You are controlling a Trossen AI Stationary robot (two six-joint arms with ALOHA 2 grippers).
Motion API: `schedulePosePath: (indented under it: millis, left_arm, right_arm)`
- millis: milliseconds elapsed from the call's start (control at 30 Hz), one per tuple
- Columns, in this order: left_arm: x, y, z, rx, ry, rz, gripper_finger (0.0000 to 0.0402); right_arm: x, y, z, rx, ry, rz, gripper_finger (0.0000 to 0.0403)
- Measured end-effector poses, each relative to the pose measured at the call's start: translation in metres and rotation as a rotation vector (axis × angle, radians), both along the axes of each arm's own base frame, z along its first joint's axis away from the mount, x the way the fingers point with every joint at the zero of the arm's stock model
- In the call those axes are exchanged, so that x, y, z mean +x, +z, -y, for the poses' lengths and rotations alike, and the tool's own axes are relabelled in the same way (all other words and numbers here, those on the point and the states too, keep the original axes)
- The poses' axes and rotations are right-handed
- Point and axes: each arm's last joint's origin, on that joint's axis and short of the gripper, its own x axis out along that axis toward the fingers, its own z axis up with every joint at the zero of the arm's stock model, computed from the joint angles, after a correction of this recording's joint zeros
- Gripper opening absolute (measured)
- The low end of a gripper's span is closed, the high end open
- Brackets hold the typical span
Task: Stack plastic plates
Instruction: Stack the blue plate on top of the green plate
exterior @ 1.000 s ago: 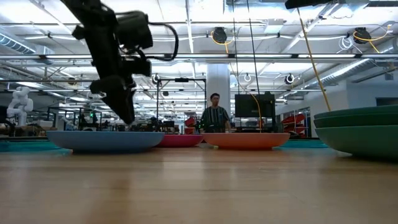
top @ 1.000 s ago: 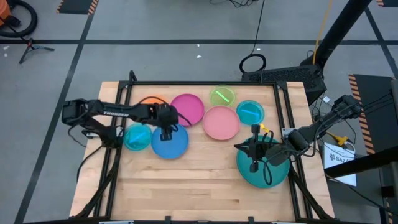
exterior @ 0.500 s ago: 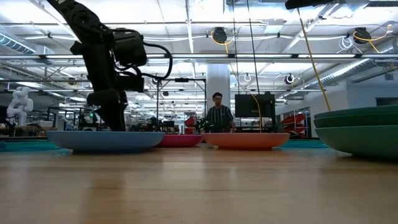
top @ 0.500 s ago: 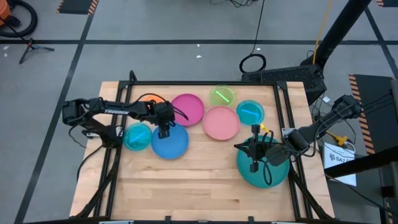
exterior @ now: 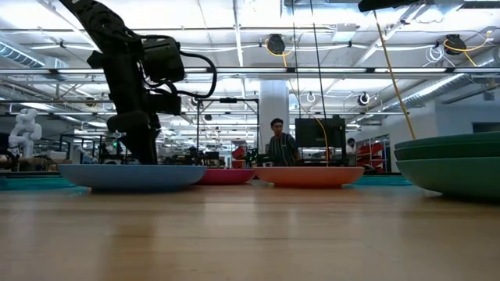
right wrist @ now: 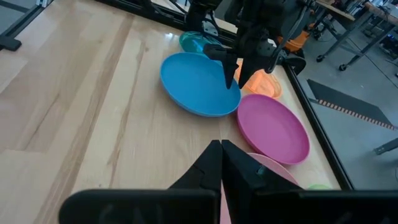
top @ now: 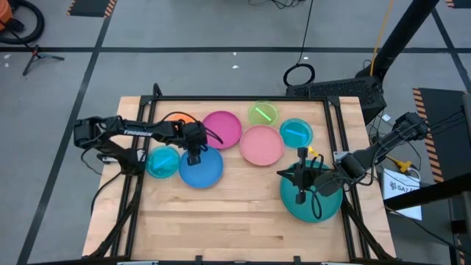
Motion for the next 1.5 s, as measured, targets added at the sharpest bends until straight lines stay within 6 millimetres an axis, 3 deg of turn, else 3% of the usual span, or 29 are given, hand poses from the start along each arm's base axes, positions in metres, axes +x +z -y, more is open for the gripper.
schedulePosePath:
  millis: [500, 733, 1000, 1300, 1500]
  left_arm:
    - [0.003, 0.0, 0.009, -0.013, 0.004, 0.008, 0.0012]
    - [0.005, 0.015, 0.034, 0.015, -0.034, 0.071, 0.0007]
    - [-0.002, 0.05, 0.063, 0.157, 0.009, 0.261, 0.0005]
    - [0.006, 0.074, 0.088, 0.262, -0.054, 0.5, 0.0004]
    - [0.007, 0.076, 0.091, 0.299, -0.013, 0.534, 0.0003]
  right_arm:
    - [0.0, 0.0, 0.0, 0.0, 0.0, 0.0, 0.0]
    - [0.0, 0.0, 0.0, 0.045, -0.023, 0.01, 0.0]
    - [0.004, -0.002, 0.0, 0.162, -0.098, 0.037, 0.0]
    - [0.045, -0.026, 0.005, 0.246, -0.245, 0.068, 0.0006]
    - [0.074, -0.05, 0.015, 0.33, -0.375, 0.089, 0.0072]
